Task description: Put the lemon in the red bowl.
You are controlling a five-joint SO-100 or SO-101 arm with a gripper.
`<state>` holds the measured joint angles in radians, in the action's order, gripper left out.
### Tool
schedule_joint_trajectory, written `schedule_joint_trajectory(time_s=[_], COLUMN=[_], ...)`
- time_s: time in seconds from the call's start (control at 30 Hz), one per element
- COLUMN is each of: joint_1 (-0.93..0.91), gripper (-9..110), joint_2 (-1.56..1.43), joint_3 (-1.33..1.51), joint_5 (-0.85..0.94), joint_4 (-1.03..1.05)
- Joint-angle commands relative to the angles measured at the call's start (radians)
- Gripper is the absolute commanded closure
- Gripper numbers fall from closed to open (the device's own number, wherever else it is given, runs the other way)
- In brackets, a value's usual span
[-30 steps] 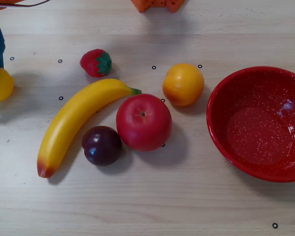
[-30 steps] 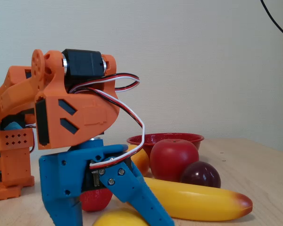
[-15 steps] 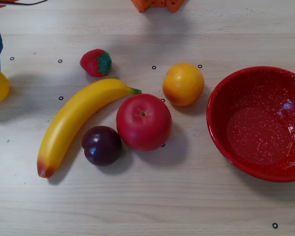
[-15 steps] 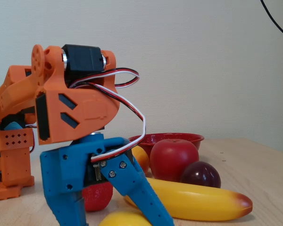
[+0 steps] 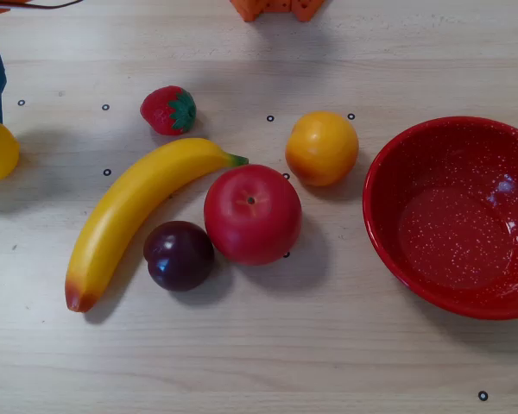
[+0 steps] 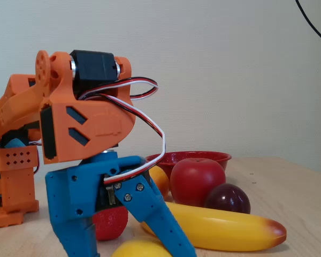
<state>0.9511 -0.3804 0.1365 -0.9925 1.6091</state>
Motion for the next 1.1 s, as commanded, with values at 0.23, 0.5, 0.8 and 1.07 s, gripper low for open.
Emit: schedule_joint_trajectory(time_s=[0.23,0.5,0.8,1.07], joint_1=[-0.037,-0.094,-0.207,-0.419], gripper=[101,101,101,101], joint_2=[-0.163,-0.394,-0.704,-0.966], joint_3=[-0.101,0.051,0.36,0.595], joint_5=[0.078,0.207,0.351,0.497], joint_4=[0.107,0.224,0.288,0.288])
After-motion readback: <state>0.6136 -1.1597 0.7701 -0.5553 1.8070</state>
